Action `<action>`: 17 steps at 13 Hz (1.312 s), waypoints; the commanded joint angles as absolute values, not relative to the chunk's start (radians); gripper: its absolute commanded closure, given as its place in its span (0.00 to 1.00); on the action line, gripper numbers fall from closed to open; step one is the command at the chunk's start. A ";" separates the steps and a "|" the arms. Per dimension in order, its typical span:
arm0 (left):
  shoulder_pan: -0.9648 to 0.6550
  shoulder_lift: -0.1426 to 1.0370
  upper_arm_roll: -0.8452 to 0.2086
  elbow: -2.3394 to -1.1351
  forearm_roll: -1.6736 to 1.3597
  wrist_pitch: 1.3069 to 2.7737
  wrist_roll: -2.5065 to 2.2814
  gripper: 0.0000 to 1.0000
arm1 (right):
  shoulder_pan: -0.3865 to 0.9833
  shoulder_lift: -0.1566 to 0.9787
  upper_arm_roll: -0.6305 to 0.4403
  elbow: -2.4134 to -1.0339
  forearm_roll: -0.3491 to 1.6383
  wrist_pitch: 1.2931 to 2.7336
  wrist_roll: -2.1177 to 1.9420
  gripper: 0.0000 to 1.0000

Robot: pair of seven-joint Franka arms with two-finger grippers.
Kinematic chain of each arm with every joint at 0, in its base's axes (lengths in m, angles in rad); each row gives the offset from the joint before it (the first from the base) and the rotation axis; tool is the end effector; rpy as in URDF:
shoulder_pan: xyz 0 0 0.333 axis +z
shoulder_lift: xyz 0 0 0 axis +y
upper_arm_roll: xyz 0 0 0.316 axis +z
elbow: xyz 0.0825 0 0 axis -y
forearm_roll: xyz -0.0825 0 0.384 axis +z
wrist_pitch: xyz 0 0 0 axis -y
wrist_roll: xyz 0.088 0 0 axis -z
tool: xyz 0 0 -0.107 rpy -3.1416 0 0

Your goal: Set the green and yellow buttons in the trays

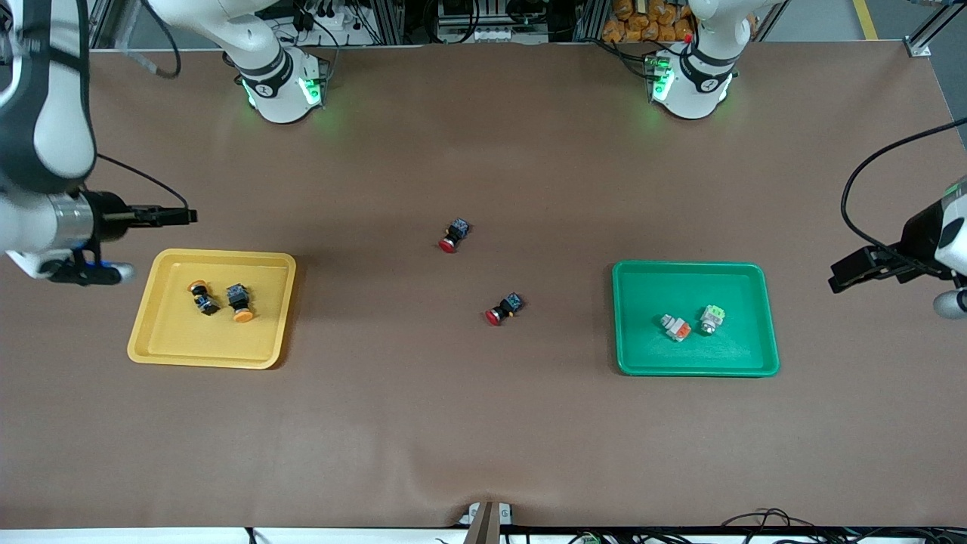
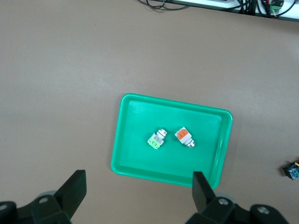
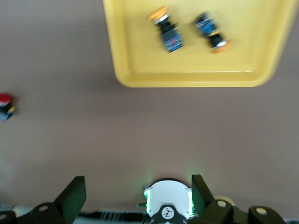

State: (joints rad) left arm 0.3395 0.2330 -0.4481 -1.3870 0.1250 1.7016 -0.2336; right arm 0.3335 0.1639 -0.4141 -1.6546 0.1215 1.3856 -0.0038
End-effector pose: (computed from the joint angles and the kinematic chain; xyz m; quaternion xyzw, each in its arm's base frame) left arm 0.6322 -0.0235 0.5978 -0.9964 -0.0653 -0.0533 0.0035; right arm 0.5589 -0.0172 0.4903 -0.9768 0.0434 0.2063 0.0368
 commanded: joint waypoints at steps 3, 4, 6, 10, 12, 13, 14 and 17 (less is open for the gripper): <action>0.220 0.100 -0.340 -1.437 0.112 1.593 -0.172 0.00 | 0.201 -0.011 -0.252 -1.677 0.023 1.396 0.094 0.00; 0.105 0.062 -0.224 -1.483 0.109 1.592 -0.169 0.00 | 0.183 -0.029 -0.244 -1.677 0.023 1.391 0.084 0.00; -0.029 -0.016 -0.056 -1.572 0.051 1.591 -0.160 0.00 | 0.111 -0.067 -0.166 -1.678 0.025 1.385 0.068 0.00; -0.127 -0.136 0.052 -1.716 0.009 1.594 -0.144 0.00 | 0.032 -0.100 -0.104 -1.677 0.025 1.376 -0.084 0.00; -0.054 -0.156 -0.036 -1.726 0.009 1.572 -0.144 0.00 | 0.037 -0.117 -0.124 -1.671 0.023 1.358 -0.112 0.00; -0.017 -0.167 -0.084 -1.727 0.009 1.574 -0.144 0.00 | 0.037 -0.120 -0.124 -1.657 0.023 1.356 -0.117 0.00; -0.018 -0.172 -0.087 -1.727 0.009 1.572 -0.146 0.00 | 0.037 -0.118 -0.123 -1.634 0.021 1.355 -0.117 0.00; -0.081 -0.186 -0.011 -1.724 0.009 1.560 -0.144 0.00 | 0.020 -0.110 -0.107 -1.547 0.023 1.310 -0.115 0.00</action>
